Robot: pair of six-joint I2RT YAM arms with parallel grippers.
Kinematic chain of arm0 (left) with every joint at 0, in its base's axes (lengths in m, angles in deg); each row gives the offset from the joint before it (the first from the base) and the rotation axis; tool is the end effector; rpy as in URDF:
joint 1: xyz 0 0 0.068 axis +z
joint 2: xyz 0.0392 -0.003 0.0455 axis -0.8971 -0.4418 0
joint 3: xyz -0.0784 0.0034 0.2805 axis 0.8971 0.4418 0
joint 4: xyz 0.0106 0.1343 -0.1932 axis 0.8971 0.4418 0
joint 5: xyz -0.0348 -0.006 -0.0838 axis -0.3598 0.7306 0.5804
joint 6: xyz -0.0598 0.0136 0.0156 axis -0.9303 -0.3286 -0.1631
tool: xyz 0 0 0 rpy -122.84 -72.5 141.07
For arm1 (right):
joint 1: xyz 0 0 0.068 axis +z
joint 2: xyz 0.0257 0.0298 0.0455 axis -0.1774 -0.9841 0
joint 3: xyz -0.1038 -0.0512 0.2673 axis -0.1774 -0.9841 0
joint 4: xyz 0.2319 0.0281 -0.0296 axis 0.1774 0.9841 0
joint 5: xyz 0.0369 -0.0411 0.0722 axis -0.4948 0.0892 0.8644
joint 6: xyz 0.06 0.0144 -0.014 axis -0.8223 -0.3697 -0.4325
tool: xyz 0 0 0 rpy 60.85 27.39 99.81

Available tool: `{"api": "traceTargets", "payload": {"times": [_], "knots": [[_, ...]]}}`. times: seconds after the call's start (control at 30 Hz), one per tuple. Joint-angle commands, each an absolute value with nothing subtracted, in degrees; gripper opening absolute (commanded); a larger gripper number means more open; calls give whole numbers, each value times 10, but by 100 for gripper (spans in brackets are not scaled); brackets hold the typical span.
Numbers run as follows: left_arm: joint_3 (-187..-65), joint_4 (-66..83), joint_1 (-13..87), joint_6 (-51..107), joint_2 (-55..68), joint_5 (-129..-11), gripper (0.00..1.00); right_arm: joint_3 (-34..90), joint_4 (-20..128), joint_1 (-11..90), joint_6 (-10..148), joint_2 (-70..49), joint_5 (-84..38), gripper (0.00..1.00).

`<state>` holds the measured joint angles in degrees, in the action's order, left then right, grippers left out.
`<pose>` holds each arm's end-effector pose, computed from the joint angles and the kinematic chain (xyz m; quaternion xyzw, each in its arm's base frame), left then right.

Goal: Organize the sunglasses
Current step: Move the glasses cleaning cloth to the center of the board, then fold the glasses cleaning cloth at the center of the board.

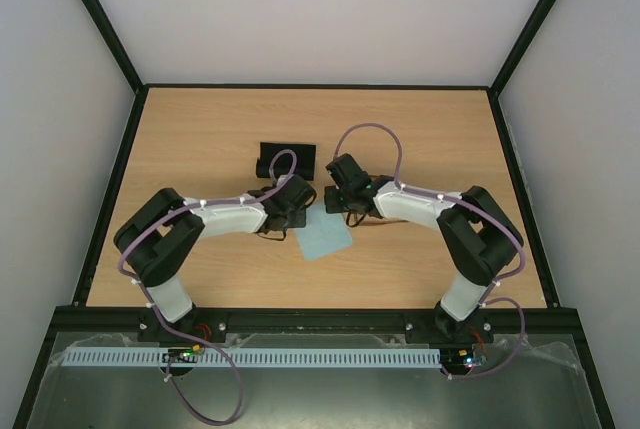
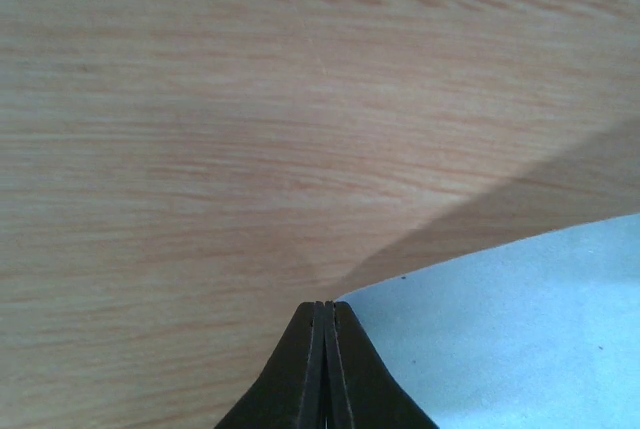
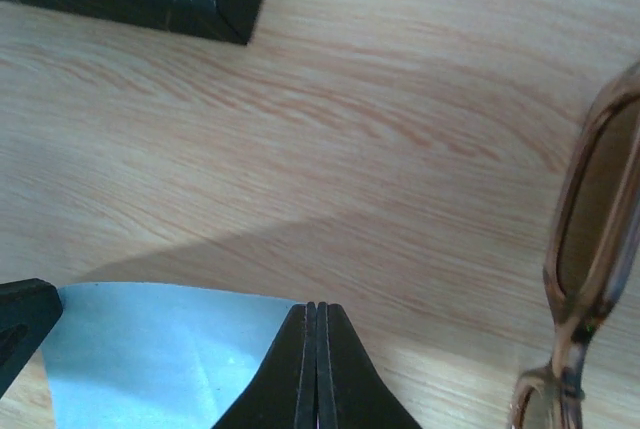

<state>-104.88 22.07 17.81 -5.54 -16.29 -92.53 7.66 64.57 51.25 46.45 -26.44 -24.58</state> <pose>0.2276 -0.2185 0.1689 -0.0219 0.9566 -0.1058 0.2707 0.2462 0.2211 0.1965 -0.1128 0.9409 0.2229 0.2289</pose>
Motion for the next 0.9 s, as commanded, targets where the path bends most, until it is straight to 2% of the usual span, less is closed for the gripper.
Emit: {"api": "traceTargets", "payload": {"times": [0.0,0.5,0.87], "knots": [[-1077,236,194,-31,-165,-929,2,106,665,505,463,-283,-254,1],[-1144,238,223,22,-200,-922,2,129,669,474,483,-302,-259,1],[-1133,237,226,46,-174,-903,2,93,646,473,500,-263,-224,1]]}}
